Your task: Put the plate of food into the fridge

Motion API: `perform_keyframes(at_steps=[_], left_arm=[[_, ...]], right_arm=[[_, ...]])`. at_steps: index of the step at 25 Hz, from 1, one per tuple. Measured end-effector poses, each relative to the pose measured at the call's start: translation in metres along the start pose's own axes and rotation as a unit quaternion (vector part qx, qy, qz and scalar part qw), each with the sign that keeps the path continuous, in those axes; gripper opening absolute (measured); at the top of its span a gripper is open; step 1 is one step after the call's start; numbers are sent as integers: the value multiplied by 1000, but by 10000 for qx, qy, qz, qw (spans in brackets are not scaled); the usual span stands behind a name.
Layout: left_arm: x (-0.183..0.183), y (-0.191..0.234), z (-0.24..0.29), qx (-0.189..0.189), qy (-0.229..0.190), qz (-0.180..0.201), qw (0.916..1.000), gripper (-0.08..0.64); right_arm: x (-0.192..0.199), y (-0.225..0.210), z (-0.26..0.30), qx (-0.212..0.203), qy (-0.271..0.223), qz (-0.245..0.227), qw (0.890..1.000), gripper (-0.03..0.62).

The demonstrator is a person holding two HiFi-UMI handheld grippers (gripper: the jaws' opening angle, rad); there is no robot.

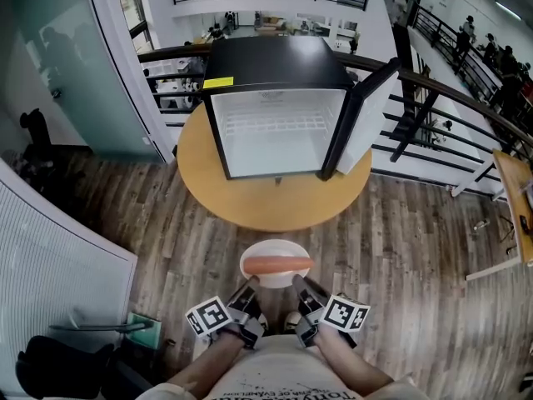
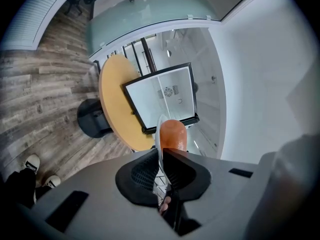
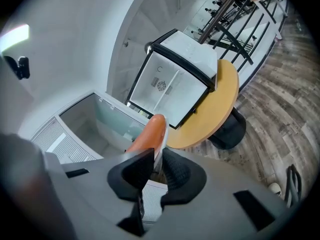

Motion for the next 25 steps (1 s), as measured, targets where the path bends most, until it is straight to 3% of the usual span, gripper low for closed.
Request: perform_keyframes(at_steps=[3, 6, 14, 25], left_arm=[[-10, 6, -8, -26, 63, 251, 9997, 38], [-13, 9, -15, 83, 85, -28, 9999, 38], [-21, 17, -11, 154, 193, -190, 9995, 38], [-58, 23, 46, 109, 45, -226, 9997, 38]], right_arm=[[7, 5, 6, 24, -31, -11, 10000, 66], [17, 11, 9, 51, -83, 23, 10000, 66], [21, 9, 21, 137, -165, 68, 9997, 66], [-30, -5, 72, 64, -46, 5, 10000, 66]])
Point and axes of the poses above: the fingertips, and each gripper's own axes: z forward along the fingers, y to its left, x out of its underside, the point moved 6 cm from there along -z, backward along the fingers, and after that the axes turned 5 degrees about z, right-handed, at the moved point
